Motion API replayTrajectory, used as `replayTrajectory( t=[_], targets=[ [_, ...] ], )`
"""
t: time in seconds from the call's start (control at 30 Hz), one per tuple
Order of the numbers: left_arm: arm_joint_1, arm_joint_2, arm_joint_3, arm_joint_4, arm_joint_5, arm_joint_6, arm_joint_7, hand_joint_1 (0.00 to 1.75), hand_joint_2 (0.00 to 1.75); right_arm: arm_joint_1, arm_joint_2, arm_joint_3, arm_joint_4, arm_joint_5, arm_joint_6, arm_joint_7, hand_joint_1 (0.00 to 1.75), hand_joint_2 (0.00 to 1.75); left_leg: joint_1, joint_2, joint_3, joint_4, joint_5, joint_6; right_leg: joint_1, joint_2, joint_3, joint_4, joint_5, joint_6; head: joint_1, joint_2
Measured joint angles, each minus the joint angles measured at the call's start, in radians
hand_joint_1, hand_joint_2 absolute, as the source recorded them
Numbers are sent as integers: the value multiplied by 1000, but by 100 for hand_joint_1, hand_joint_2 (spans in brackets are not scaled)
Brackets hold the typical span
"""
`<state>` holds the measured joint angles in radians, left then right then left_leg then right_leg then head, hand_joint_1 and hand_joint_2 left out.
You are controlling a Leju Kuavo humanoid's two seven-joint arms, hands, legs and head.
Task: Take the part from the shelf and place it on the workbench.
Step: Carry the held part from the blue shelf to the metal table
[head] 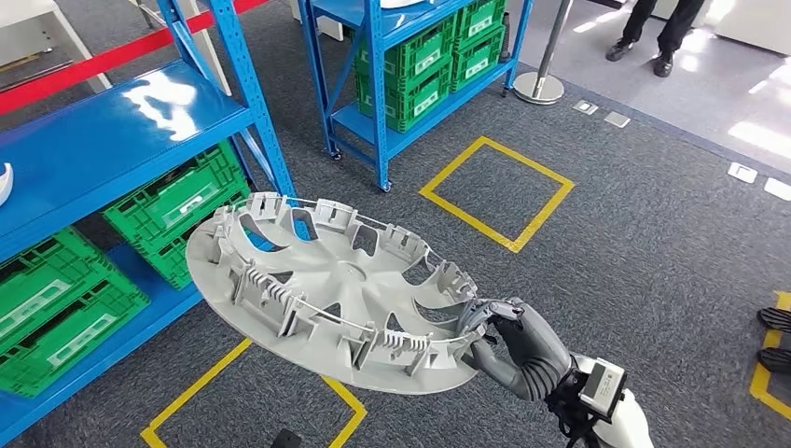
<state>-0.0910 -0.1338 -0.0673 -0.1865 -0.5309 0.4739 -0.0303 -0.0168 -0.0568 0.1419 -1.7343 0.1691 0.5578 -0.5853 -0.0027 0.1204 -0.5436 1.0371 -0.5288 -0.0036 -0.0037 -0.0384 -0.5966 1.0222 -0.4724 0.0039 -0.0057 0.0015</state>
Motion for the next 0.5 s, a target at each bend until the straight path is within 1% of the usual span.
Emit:
replayTrajectory(
  t=[0.03, 0.07, 0.1, 0.13, 0.17, 0.2, 0.23, 0.27, 0.3, 0.33, 0.37, 0.4, 0.43, 0.47, 0.5],
  targets=[
    [0, -4, -1, 0, -5, -3, 1, 0, 175, -3, 2, 0, 0, 1, 1, -2, 175, 175, 2, -24, -9, 22, -17, -5, -4, 11, 0, -4, 4, -5, -1, 0],
    [1, -5, -1, 0, -8, -4, 2, 0, 175, -7, 6, 1, 0, 2, 1, -3, 175, 175, 5, -56, -26, 62, -42, -10, -9, 22, 0, -7, 8, -9, -4, 0],
    [2, -7, -1, 0, -9, -4, 4, 0, 175, -10, 10, 1, 1, 4, 2, -3, 175, 175, 7, -88, -51, 122, -74, -14, -9, 33, -1, -8, 9, -11, -6, 0],
    [5, -8, -1, 1, -9, -2, 5, 0, 175, -12, 14, 2, 1, 5, 2, -3, 175, 175, 9, -105, -82, 188, -104, -17, -10, 46, -2, -7, 10, -12, -7, 0],
    [8, -8, -1, 1, -11, -1, 7, 0, 175, -13, 18, 3, 2, 5, 1, -3, 175, 175, 10, -112, -106, 239, -119, -19, -10, 60, -3, -7, 11, -13, -8, 0],
    [10, -8, -2, 2, -15, -1, 9, 0, 175, -14, 20, 3, 2, 7, -1, -2, 175, 175, 11, -114, -119, 261, -116, -21, -10, 75, -3, -6, 11, -12, -8, 0],
    [11, -8, -2, 2, -19, 0, 13, 0, 175, -14, 22, 3, 2, 11, -4, -2, 175, 175, 12, -116, -113, 243, -93, -22, -11, 90, -3, -4, 11, -11, -9, 0],
    [11, -8, -2, 2, -23, 3, 16, 0, 175, -16, 22, 3, 2, 16, -8, -1, 175, 175, 15, -123, -91, 190, -56, -22, -13, 104, -3, -1, 11, -8, -9, 0],
    [10, -7, -2, 2, -24, 8, 20, 0, 175, -18, 22, 3, 2, 24, -12, 0, 175, 175, 19, -143, -62, 123, -22, -23, -15, 117, -4, 2, 10, -3, -9, 0],
    [8, -7, -1, 2, -22, 13, 23, 0, 175, -21, 22, 3, 2, 32, -16, 2, 175, 175, 22, -167, -36, 64, 0, -22, -15, 130, -8, 7, 9, 3, -10, 0],
    [6, -6, -1, 2, -20, 17, 24, 0, 175, -24, 22, 3, 1, 38, -19, 3, 175, 175, 24, -188, -20, 25, 11, -21, -16, 142, -12, 10, 10, 11, -10, 0],
    [4, -6, -1, 2, -17, 20, 25, 0, 175, -26, 22, 3, 0, 44, -22, 4, 175, 175, 23, -201, -14, 9, 11, -16, -17, 154, -17, 11, 12, 19, -11, 0],
    [2, -6, -1, 1, -16, 21, 25, 0, 175, -28, 22, 3, -2, 46, -23, 4, 175, 175, 20, -197, -14, 7, 11, -10, -18, 165, -21, 9, 16, 28, -11, 0],
    [-1, -6, -1, 0, -16, 21, 24, 0, 175, -29, 21, 3, -2, 47, -23, 5, 175, 175, 20, -185, -14, 6, 14, -2, -21, 176, -24, 5, 21, 36, -11, 0],
    [-5, -7, -1, -1, -17, 21, 22, 0, 175, -29, 21, 3, -3, 47, -23, 4, 175, 175, 20, -172, -13, 4, 18, 6, -21, 168, -28, 7, 21, 41, -10, 0]
  ],
)
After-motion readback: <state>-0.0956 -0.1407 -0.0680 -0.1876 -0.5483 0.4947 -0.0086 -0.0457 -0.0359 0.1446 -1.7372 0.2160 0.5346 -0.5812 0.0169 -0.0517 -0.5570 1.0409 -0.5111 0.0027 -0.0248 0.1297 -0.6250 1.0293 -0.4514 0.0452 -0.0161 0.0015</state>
